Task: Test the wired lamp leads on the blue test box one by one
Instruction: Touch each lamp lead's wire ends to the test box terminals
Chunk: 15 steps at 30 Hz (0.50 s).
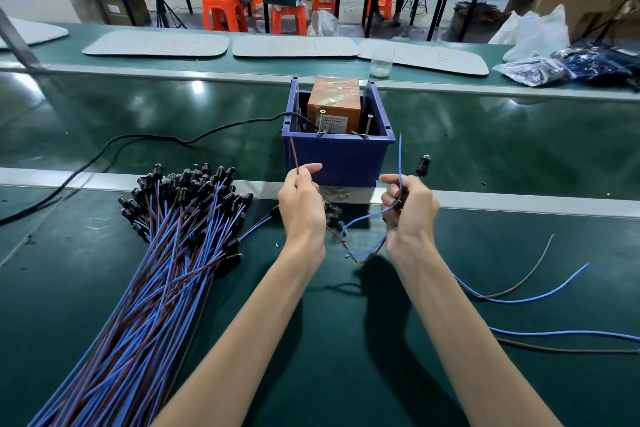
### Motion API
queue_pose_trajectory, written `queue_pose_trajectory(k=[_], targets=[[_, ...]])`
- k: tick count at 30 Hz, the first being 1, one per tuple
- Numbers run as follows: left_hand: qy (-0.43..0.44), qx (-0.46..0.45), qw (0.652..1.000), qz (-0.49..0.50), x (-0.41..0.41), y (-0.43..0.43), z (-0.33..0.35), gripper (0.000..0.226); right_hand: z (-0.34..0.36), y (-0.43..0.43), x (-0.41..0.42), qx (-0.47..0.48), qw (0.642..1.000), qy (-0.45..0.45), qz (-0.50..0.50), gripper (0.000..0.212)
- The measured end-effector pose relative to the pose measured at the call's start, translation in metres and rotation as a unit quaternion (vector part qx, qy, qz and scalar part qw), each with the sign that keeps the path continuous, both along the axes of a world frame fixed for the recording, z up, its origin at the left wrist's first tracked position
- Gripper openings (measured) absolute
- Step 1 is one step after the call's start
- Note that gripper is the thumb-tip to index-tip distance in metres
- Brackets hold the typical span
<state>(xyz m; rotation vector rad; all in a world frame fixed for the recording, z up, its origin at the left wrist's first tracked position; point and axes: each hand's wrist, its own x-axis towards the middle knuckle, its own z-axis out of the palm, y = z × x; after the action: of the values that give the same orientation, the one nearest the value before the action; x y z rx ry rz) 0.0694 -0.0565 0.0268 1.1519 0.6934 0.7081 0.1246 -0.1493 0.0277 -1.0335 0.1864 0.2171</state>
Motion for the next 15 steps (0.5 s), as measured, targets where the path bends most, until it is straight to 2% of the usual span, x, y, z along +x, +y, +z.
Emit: queue_pose_trajectory(k=[4,8,11,15], targets=[[-0.020,-0.050,0.998,0.022,0.005,-0.001,-0.003,0.028,-0.001,0.003,0.004,0.012,1.000,0.004,-0.025,0.032],[-0.038,-0.046,0.998,0.019,0.007,-0.008,-0.005,0.031,-0.007,0.007,0.004,-0.067,0.998,0.000,0.003,0.031],[-0.044,-0.039,0.998,0.013,0.007,-0.011,-0.006,0.033,-0.010,0.008,0.003,-0.083,0.996,-0.016,0.006,0.030],[-0.009,-0.043,0.999,0.017,0.007,-0.011,-0.006,0.037,-0.005,0.007,0.004,-0.017,1.000,-0.007,-0.009,0.024]])
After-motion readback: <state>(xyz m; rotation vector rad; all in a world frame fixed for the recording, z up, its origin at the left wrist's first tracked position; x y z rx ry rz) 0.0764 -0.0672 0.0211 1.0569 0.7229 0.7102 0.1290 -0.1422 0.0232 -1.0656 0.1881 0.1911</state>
